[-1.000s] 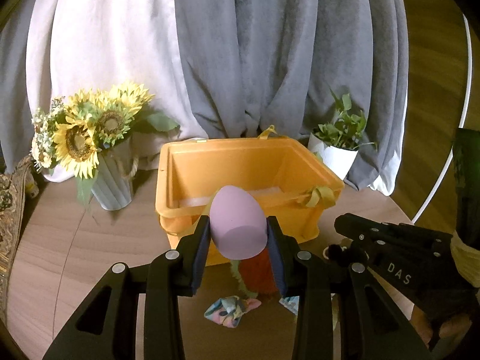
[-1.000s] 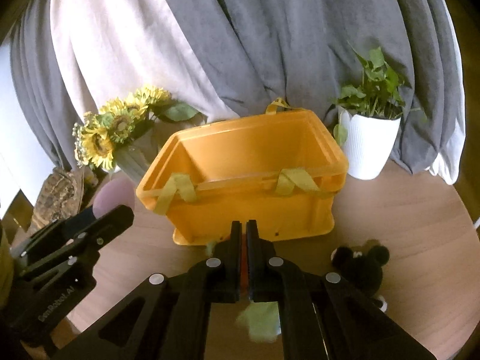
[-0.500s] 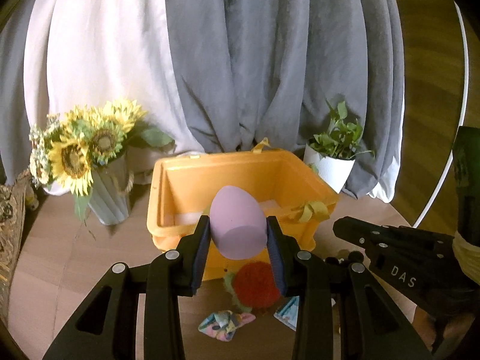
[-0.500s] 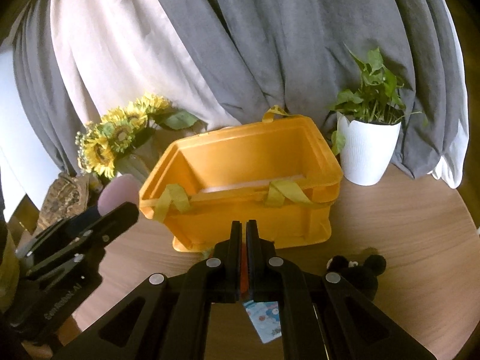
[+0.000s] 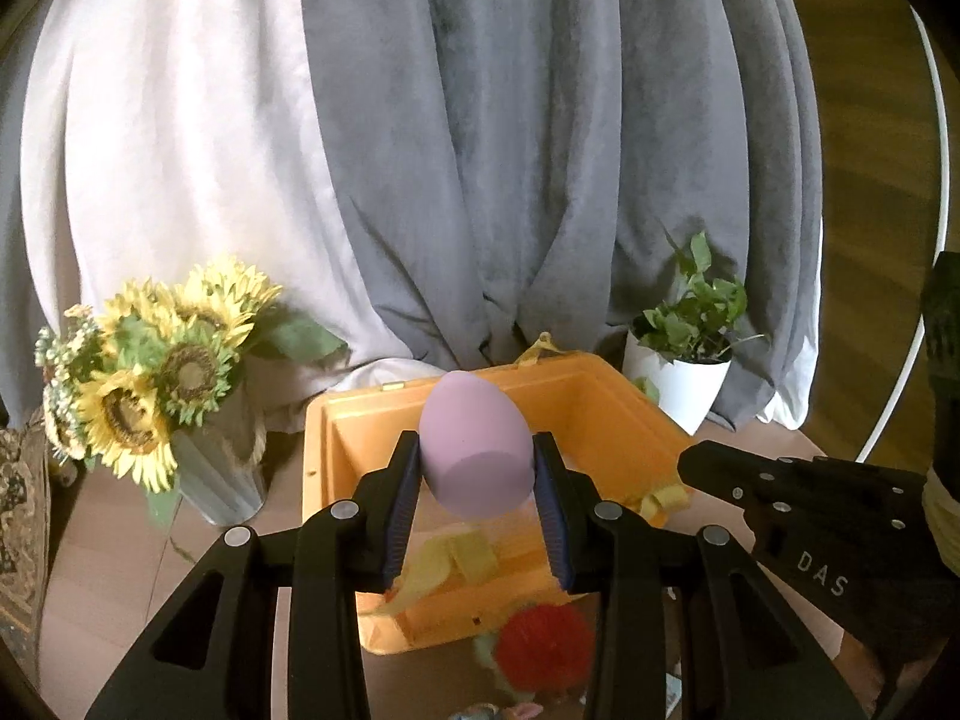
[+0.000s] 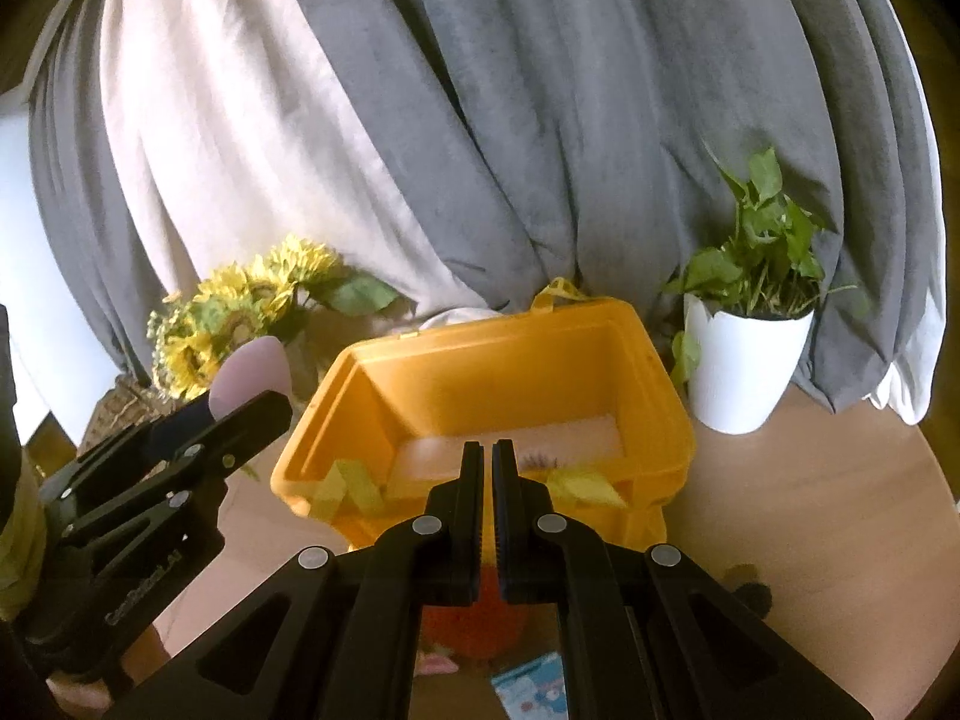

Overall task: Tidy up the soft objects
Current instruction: 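Carry the pink sponge and green plush over the orange crate with both tools, then open both tools to drop the sponge and green plush into the crate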

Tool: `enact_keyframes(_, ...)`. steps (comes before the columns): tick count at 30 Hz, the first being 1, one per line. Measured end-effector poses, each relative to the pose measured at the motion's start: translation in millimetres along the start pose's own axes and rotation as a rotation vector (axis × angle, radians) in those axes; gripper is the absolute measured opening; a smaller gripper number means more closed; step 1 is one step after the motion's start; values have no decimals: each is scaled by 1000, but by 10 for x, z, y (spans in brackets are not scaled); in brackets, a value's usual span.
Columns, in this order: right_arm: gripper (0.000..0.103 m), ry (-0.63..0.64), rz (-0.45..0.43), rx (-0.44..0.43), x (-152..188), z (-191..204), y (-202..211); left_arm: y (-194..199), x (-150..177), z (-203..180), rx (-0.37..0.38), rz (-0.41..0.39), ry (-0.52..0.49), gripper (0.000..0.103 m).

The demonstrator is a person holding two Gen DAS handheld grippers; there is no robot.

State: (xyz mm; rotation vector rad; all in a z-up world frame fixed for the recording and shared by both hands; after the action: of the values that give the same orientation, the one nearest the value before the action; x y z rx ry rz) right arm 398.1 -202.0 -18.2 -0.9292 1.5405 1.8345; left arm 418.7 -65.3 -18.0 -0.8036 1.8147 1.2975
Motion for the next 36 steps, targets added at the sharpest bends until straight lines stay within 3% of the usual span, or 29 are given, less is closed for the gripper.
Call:
enact_keyframes(19, 4, -23, 66, 6, -134, -154, -536, -834, 27, 120, -29, 170, 21, 39)
enact_keyframes(23, 4, -29, 84, 5, -122, -175, -620, -891, 45, 149, -39, 186, 33, 58)
enact_keyframes(29, 5, -40, 97, 5, -113, -212, -655, -798, 31, 163, -60, 167, 25, 65)
enact_keyframes(31, 11, -45, 98, 8, -107, -222, -644, -731, 25, 171, -64, 156, 23, 65)
enact_keyframes(33, 29, -47, 95, 20, -98, -227, -611, -640, 21, 176, -73, 136, 20, 66)
enact_keyframes(36, 32, -44, 84, 35, -88, -231, -530, -509, 13, 184, -81, 114, 19, 67)
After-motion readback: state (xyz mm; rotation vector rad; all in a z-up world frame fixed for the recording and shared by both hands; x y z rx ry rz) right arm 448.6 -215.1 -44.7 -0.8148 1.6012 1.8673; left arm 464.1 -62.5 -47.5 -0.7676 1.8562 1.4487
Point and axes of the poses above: each gripper's, at about its wrist camera, not at the fingertips, and y roughly against the way its jaws point, z to its left, x to its underside, the point moved 3 cm from there along -y, roughly the way its jaws point, and after that the axes turned 12 degrees about y, right-handed, at the moved point
